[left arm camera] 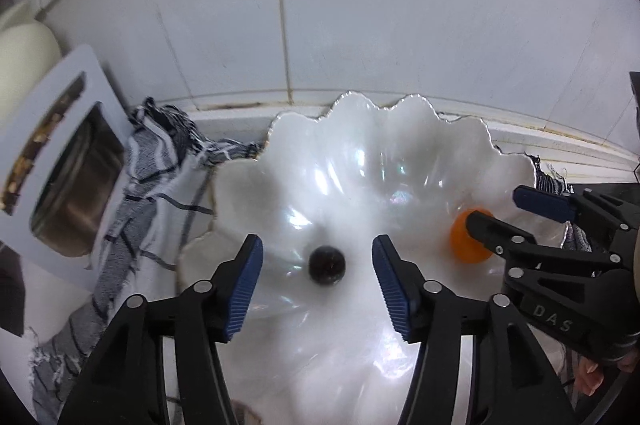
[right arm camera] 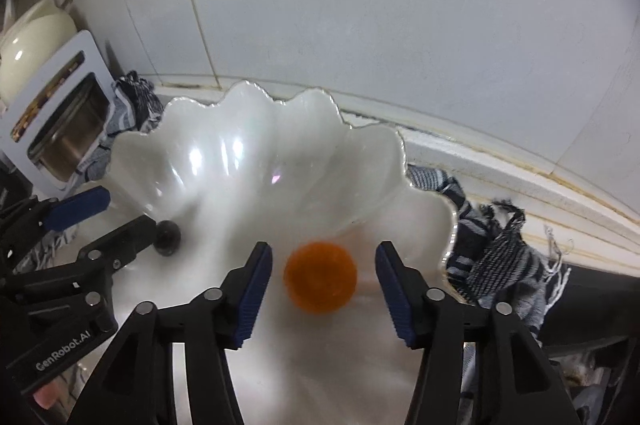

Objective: Organize fruits
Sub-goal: 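Open the left tool over the bowl while the right tool releases the mandarin into it, then withdraw both open tools from the bowl back over the fruits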

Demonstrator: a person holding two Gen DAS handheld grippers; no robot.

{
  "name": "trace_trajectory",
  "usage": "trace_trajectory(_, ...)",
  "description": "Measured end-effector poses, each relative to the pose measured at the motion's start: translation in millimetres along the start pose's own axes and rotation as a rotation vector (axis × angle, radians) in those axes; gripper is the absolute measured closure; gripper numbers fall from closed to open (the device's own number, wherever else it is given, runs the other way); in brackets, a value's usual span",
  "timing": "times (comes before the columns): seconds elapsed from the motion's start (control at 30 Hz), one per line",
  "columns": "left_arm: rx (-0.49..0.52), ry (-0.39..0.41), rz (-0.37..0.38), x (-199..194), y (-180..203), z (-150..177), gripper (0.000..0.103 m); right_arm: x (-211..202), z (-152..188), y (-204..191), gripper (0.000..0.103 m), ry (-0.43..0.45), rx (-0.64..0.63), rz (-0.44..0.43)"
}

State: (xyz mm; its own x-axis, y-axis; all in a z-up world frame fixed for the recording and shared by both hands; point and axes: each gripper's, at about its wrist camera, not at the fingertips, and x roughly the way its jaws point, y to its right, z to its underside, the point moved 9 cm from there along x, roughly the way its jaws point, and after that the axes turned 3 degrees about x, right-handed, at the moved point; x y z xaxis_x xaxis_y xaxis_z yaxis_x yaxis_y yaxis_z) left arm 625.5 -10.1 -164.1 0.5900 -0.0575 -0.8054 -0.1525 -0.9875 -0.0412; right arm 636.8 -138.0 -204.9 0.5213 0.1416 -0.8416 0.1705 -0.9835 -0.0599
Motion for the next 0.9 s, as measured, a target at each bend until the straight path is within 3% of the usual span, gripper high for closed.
trace_trajectory(0.33, -0.001, 0.116, -0.038, -71.6, -15.1, -0.4, 0.031, -70.3, 1.3, 2.2, 0.047, 0.135, 0.013, 0.018)
trace_trajectory(0.53, 0.026, 0.212, -0.071, -121.8, -5.5, 7.4, 0.026, -115.7, 10.6, -6.4, 0.047, 0.221, -0.003, 0.021)
trace_trajectory(0.9, 0.061, 0.351, -0.031, -202.4, 13.0, 38.3, 0.022, -192.1, 49.0, -12.5, 0.047, 0.340, 0.024, 0.016)
